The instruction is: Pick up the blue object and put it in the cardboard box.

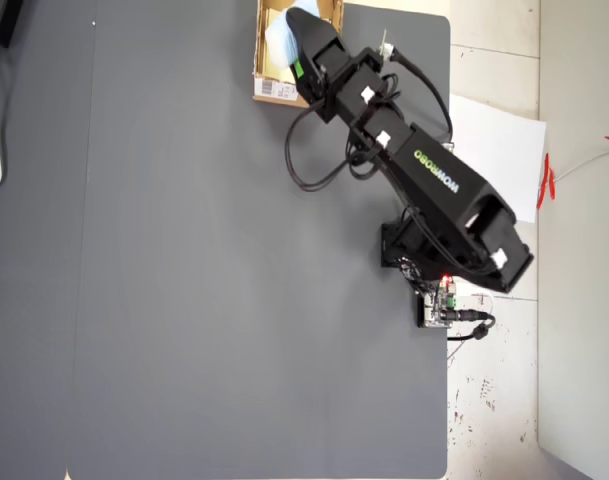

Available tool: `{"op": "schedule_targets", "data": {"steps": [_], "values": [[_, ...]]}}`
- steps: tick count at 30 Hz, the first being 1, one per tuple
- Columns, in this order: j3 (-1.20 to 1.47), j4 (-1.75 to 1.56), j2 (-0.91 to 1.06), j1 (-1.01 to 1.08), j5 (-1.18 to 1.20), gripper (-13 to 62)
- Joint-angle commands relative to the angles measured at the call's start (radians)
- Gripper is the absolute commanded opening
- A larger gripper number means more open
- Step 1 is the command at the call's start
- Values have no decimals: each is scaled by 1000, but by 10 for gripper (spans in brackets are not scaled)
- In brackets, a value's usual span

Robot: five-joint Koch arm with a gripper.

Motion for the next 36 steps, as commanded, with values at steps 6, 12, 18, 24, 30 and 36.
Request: {"op": "schedule_targets", "data": {"steps": [6,12,18,24,30,36], "values": [[-94,106,-18,51,-26,263],[-91,144,-49,77,-35,275],[-101,92,-14,40,-17,291],[32,-83,166,-221,169,294],[169,-129,268,-388,272,316],[440,-230,385,-557,344,337]]}}
